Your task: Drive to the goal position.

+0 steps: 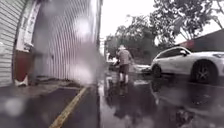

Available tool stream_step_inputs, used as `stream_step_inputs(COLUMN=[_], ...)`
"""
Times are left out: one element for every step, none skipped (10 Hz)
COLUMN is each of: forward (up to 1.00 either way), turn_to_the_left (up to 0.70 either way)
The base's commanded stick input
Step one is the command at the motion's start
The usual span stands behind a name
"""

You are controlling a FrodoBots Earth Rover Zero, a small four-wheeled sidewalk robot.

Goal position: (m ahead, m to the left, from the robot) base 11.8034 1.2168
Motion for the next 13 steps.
stream_step_inputs(forward=[1.00,1.00,1.00,1.00,1.00,1.00,1.00,1.00,1.00,1.00,1.00,1.00,1.00], turn_to_the_left=[0.00,0.00,0.00,0.00,0.00,0.00,0.00,0.00,0.00,0.00,0.00,0.00,0.00])
